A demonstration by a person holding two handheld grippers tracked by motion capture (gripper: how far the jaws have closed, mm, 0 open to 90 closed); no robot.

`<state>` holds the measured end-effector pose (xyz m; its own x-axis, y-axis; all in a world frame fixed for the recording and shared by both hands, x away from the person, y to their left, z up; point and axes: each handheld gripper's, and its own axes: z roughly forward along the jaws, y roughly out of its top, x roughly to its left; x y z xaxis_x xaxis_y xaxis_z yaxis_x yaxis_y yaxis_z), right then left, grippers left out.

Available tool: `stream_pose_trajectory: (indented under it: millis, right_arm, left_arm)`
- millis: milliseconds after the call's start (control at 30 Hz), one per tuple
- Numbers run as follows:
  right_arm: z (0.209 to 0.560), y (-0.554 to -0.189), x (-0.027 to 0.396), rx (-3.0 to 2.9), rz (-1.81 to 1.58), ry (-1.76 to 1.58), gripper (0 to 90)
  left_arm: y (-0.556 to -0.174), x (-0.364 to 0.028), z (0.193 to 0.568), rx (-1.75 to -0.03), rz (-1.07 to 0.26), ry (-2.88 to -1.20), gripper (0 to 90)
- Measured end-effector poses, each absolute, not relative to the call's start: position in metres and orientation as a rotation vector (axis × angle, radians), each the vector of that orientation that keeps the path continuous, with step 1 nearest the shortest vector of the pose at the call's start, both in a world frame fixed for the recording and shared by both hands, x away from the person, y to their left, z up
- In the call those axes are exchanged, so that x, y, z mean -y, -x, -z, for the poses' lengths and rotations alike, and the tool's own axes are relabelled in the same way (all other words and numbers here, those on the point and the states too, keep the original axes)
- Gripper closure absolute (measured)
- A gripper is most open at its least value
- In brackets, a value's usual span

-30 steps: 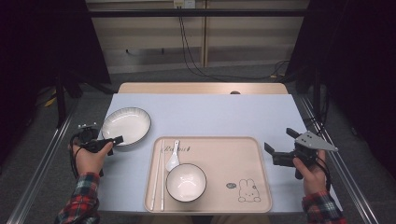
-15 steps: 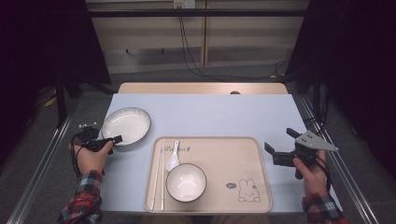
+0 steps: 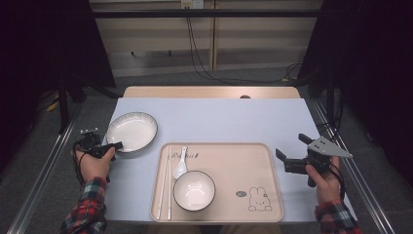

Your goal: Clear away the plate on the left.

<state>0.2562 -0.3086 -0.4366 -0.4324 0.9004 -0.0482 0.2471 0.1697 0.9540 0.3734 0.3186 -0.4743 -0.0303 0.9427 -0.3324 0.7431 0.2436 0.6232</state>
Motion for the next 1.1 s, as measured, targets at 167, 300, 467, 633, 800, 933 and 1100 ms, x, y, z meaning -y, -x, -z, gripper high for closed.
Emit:
stream_pose_trajectory:
  millis: [167,300,467,633,800,933,1100]
  right_arm:
    - [0.437,-0.257,0.308,-1.797,-1.286,-1.088,0.6]
    - [0.438,-0.257,0.307,-1.804,-1.285,-1.086,0.6]
    - [0.438,-0.258,0.307,-1.807,-1.28,-1.085,0.6]
    - [0.439,-0.259,0.306,-1.806,-1.279,-1.086,0.6]
    - [0.439,-0.26,0.306,-1.808,-1.284,-1.091,0.6]
    - [0.439,-0.26,0.306,-1.805,-1.284,-1.093,0.6]
    - [0.439,-0.261,0.306,-1.815,-1.279,-1.081,0.6]
  left_arm:
    - [-0.374,-0.32,0.475,-1.846,-0.342,-1.503,63.1]
    - [-0.375,-0.322,0.476,-1.855,-0.316,-1.47,65.4]
    - [-0.376,-0.321,0.476,-1.873,-0.297,-1.427,66.8]
    - [-0.378,-0.321,0.478,-1.884,-0.274,-1.389,68.8]
    - [-0.381,-0.32,0.479,-1.889,-0.249,-1.359,71.8]
    - [-0.384,-0.318,0.481,-1.88,-0.24,-1.342,72.7]
    - [-0.387,-0.316,0.481,-1.894,-0.237,-1.329,72.6]
